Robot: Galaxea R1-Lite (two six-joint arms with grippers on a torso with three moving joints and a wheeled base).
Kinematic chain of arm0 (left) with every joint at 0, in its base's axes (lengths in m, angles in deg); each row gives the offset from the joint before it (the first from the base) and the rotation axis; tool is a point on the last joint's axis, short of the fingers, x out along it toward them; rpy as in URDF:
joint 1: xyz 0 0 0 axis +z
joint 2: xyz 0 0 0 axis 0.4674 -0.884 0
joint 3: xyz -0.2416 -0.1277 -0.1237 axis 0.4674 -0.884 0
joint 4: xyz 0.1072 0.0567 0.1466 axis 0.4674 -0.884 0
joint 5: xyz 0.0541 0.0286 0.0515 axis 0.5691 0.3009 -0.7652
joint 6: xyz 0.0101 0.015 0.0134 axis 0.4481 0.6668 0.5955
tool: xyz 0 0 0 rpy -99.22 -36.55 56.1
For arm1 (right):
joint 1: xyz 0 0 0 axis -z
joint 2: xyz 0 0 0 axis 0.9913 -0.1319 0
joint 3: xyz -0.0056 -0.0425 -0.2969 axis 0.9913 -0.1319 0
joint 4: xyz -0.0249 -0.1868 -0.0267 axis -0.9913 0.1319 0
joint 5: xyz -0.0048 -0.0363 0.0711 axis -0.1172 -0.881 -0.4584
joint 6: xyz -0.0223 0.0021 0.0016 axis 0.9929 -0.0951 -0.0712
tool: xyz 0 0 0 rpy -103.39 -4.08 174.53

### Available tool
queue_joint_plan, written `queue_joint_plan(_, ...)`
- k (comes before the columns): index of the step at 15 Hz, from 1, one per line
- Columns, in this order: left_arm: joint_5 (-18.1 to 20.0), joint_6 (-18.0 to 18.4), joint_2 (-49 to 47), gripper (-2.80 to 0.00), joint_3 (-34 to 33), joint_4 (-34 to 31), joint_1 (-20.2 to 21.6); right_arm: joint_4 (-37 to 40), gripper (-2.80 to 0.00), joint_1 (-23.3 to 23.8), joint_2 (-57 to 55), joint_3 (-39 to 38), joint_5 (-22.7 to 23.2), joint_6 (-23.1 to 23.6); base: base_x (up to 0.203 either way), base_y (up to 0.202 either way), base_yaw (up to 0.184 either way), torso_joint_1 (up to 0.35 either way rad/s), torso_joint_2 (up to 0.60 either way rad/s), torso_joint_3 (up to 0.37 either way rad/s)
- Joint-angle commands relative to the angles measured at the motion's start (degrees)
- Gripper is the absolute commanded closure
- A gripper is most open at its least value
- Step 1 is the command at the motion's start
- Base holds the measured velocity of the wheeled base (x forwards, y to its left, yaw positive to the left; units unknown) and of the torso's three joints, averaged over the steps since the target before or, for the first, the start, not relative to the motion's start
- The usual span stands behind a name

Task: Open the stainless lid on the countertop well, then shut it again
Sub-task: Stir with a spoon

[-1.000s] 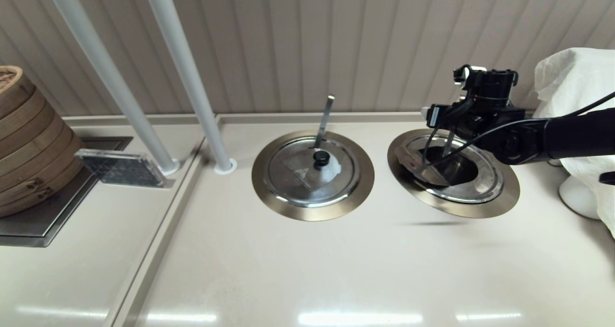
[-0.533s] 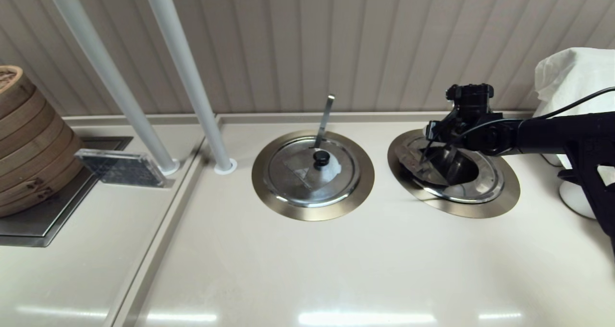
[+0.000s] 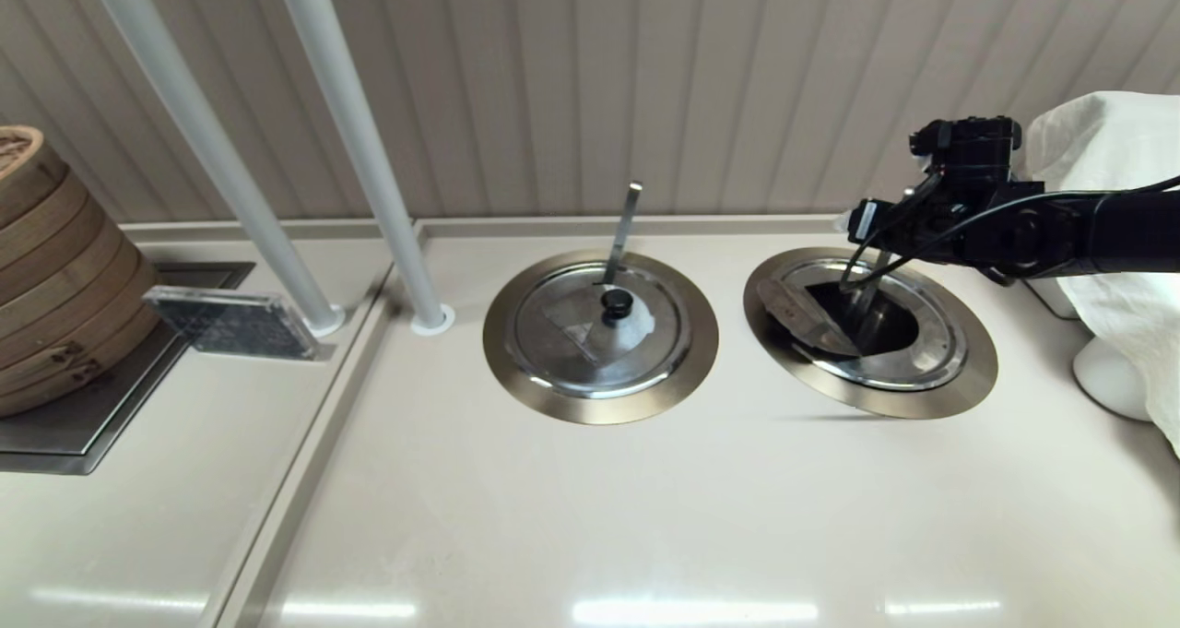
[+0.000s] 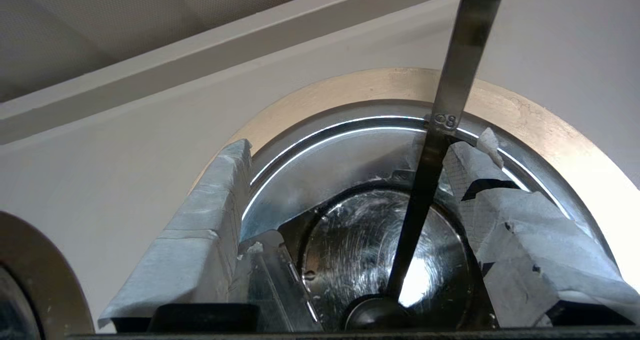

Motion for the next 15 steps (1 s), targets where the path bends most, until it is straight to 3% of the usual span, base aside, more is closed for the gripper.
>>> queue_joint_plan(1,0.0,0.0,0.0,0.00,0.0,0.0,0.0,0.0,-2.80,1.7,4.1,-3.6,0.0,0.1,0.000,0.000,0.000,0.000,0.00,0.000)
queue_joint_plan(5,0.0,0.0,0.0,0.00,0.0,0.0,0.0,-0.4,-2.80,4.7,-0.9,-3.2,0.8,0.1,0.000,0.000,0.000,0.000,0.00,0.000)
queue_joint_plan(11,0.0,0.0,0.0,0.00,0.0,0.0,0.0,2.0,-2.80,4.5,-15.2,15.9,3.8,-0.1,0.000,0.000,0.000,0.000,0.00,0.000)
queue_joint_plan(15,0.0,0.0,0.0,0.00,0.0,0.0,0.0,1.4,-2.80,3.4,-17.4,16.9,3.9,0.3,0.000,0.000,0.000,0.000,0.00,0.000)
